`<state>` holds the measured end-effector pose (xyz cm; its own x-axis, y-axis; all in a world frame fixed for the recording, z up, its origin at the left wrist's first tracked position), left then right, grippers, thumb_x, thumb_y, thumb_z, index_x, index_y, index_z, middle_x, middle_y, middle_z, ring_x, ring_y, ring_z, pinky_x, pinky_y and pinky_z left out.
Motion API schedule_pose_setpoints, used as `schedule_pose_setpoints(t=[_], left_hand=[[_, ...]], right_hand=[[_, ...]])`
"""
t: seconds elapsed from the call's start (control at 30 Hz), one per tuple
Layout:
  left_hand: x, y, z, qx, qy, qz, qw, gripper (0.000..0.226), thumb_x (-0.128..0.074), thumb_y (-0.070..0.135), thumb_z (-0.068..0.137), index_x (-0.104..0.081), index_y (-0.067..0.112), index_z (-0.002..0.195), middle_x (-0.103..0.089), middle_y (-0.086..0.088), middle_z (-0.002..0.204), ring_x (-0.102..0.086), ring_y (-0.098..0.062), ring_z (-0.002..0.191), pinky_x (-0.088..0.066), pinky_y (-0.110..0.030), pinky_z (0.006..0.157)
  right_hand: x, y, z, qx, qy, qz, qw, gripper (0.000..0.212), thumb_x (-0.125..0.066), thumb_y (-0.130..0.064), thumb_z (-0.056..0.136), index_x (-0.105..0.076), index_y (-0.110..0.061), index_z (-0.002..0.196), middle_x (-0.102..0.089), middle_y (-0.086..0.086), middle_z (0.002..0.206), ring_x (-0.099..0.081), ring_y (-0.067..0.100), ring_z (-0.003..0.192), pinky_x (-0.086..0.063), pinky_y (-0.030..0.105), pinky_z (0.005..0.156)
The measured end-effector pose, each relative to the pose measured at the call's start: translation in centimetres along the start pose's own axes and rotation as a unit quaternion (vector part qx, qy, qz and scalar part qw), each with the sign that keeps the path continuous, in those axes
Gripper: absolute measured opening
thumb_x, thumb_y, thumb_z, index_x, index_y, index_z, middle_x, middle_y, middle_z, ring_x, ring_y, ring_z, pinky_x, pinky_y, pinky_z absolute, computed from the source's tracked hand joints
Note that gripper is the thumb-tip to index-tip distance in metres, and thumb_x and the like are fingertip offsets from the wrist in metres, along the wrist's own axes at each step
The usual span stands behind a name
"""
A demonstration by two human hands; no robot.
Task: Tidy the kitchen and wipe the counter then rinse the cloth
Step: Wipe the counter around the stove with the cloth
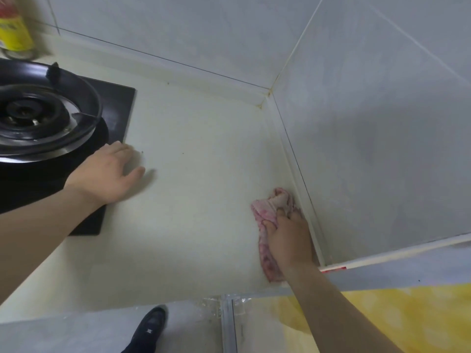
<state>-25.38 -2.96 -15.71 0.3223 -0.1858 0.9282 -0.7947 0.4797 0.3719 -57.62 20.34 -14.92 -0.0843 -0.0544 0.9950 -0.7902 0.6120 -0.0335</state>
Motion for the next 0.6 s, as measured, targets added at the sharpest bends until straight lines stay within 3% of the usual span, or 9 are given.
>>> schedule_pose_setpoints(t=[0.37,0.6], left_hand=[[-0.2,-0.1,0.6,-0.009,0.007,-0.002,1.0,0.094,-0.018,0.069,0.08,-0.046,0.004,0.142,-0.044,-0.01,0.147,-0.034,-0.025,0.141,-0.016,-0.037,0.118],[-0.2,-0.3,0.6,-0.019,0.019,0.005,1.0,0.089,-0.021,0.065,0.082,-0.05,0.001,0.137,-0.049,-0.012,0.141,-0.04,-0.027,0.135,-0.016,-0.037,0.118]], right_hand=[[0.3,-3.9,10.8,0.015,0.031,-0.026,0.999,0.053,-0.037,-0.039,0.102,-0.041,-0.011,0.147,-0.041,0.023,0.146,-0.037,0.037,0.134,-0.035,0.039,0.11],[2.1,-4.2,11.1,0.02,0.041,0.054,0.998,0.038,-0.046,-0.03,0.098,-0.054,-0.022,0.134,-0.054,0.013,0.12,-0.057,0.033,0.11,-0.047,0.035,0.09]])
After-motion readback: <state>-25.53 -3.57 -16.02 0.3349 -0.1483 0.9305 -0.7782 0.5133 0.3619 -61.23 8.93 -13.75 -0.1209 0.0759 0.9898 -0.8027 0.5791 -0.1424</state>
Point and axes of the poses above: each hand's wrist, its own z-axis towards the middle knuckle, its own x-axis out of the back of the hand, y = z × x, the point moved 6 cm from there along z, towards the middle knuckle
